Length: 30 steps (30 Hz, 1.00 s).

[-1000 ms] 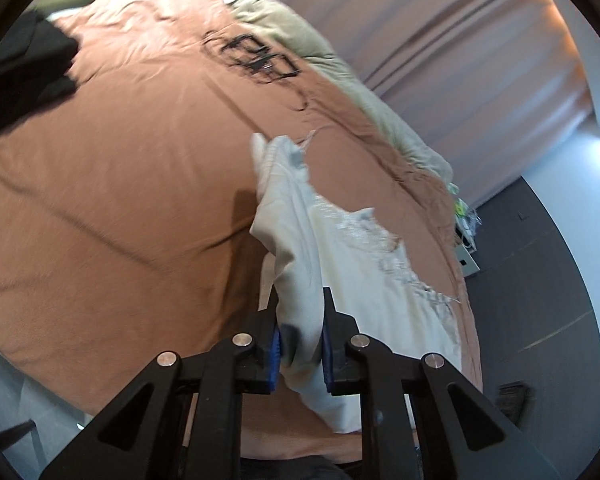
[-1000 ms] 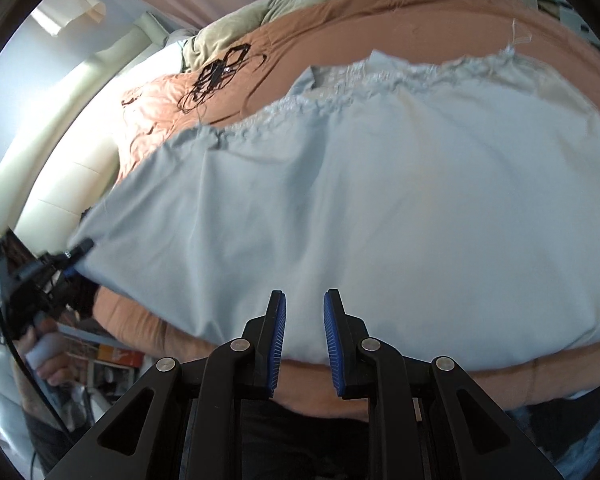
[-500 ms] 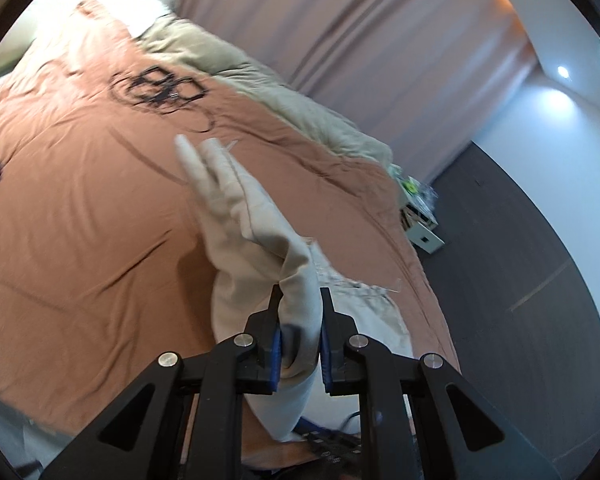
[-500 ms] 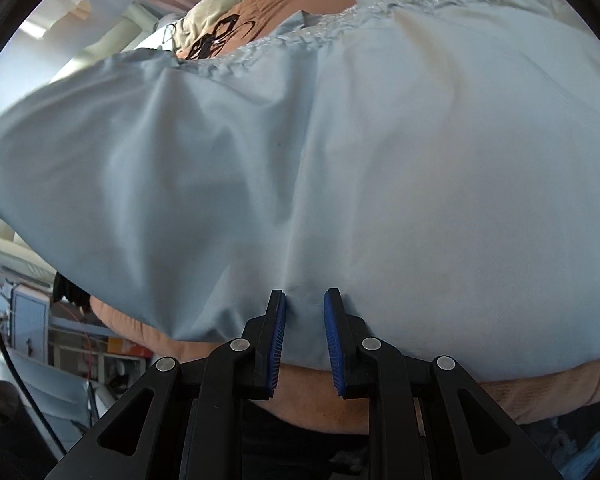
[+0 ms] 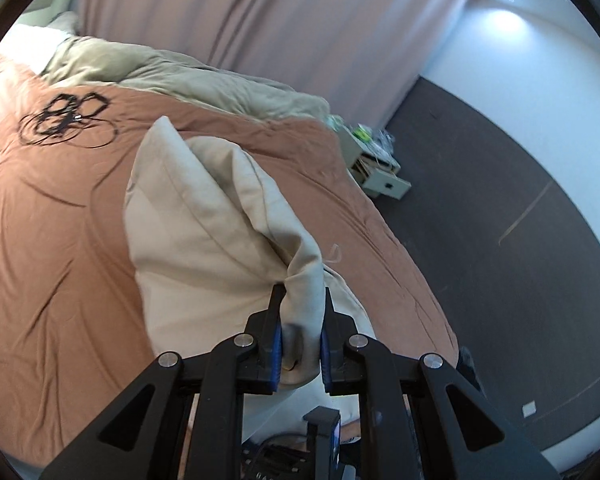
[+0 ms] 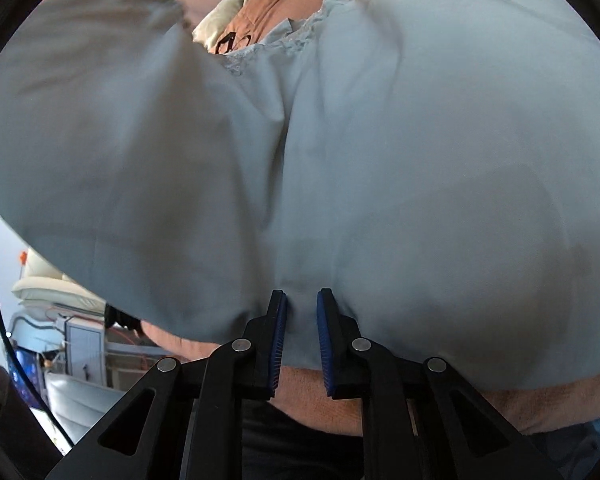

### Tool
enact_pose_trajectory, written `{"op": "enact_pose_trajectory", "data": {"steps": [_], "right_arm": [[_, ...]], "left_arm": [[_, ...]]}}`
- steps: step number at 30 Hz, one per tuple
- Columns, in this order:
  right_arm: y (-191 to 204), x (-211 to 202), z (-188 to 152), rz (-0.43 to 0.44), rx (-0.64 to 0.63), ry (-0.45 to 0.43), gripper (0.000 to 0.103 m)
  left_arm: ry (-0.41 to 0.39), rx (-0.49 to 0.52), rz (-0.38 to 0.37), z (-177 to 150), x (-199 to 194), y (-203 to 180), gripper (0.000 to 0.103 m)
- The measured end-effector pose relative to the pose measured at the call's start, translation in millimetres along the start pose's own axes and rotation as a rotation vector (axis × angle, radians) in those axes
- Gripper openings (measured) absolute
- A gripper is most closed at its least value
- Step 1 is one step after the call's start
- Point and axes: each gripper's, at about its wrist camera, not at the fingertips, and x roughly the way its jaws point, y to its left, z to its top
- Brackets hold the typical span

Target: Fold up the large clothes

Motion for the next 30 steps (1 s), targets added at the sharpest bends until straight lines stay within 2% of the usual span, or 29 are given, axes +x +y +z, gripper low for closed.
{"op": "enact_pose_trajectory", "data": {"steps": [4, 6, 9, 15, 18, 20, 21, 22, 23, 25, 26, 28, 30], "right_arm": [[0.9, -17.7, -7.5, 0.010, -0.015, 0.012, 0.017], [0.5, -36.9, -10.4, -0.020, -0.039, -0.023, 0.017], [-9.2, -70.6, -11.6, -0.056, -0.038, -0.080, 0.024], [-51.4, -137.6, -8.7, -0.144, 0.041, -0.199, 0.027], [-76.9, -168.0, -12.4, -0.183, 0.095, -0.252, 0.027], [-94.2, -184.6, -16.5, -0.203, 0.140, -0.279, 0.027], [-98.0, -189.2, -19.6, -0.211, 0.155, -0.289, 0.028], [-106.2, -196.6, -21.3, -0.214, 0.178, -0.301, 0.032], [-110.8, -200.7, -21.8, -0.212, 0.195, -0.309, 0.046], [-117.7, -209.4, -23.2, -0.211, 0.232, -0.345, 0.063], [-118.5, -213.2, -24.1, -0.211, 0.237, -0.365, 0.064], [-116.7, -224.8, -22.1, -0.201, 0.240, -0.393, 0.067], [-114.9, -224.9, -16.9, -0.187, 0.239, -0.400, 0.074]], "left_arm": [[0.068, 0.053, -0.017, -1.8, 33.3, -28.4, 0.016], [0.103, 0.076, -0.033, -5.6, 55.0, -44.9, 0.016], [0.159, 0.104, -0.064, -16.8, 84.7, -65.7, 0.016], [0.280, 0.146, -0.118, -44.4, 148.7, -105.5, 0.016], [0.327, 0.169, -0.118, -63.6, 167.9, -120.6, 0.016], [0.367, 0.177, -0.123, -73.0, 177.8, -125.2, 0.020], [0.399, 0.170, -0.129, -77.9, 183.6, -125.1, 0.024], [0.427, 0.160, -0.136, -81.0, 187.2, -123.3, 0.029], [0.459, 0.144, -0.147, -84.6, 192.2, -119.8, 0.030], [0.482, 0.111, -0.158, -87.4, 193.1, -110.9, 0.037], [0.473, 0.103, -0.151, -86.9, 189.1, -107.8, 0.041], [0.430, 0.108, -0.123, -82.6, 176.3, -100.8, 0.068], [0.394, 0.095, -0.110, -76.8, 165.4, -92.4, 0.080]]}}
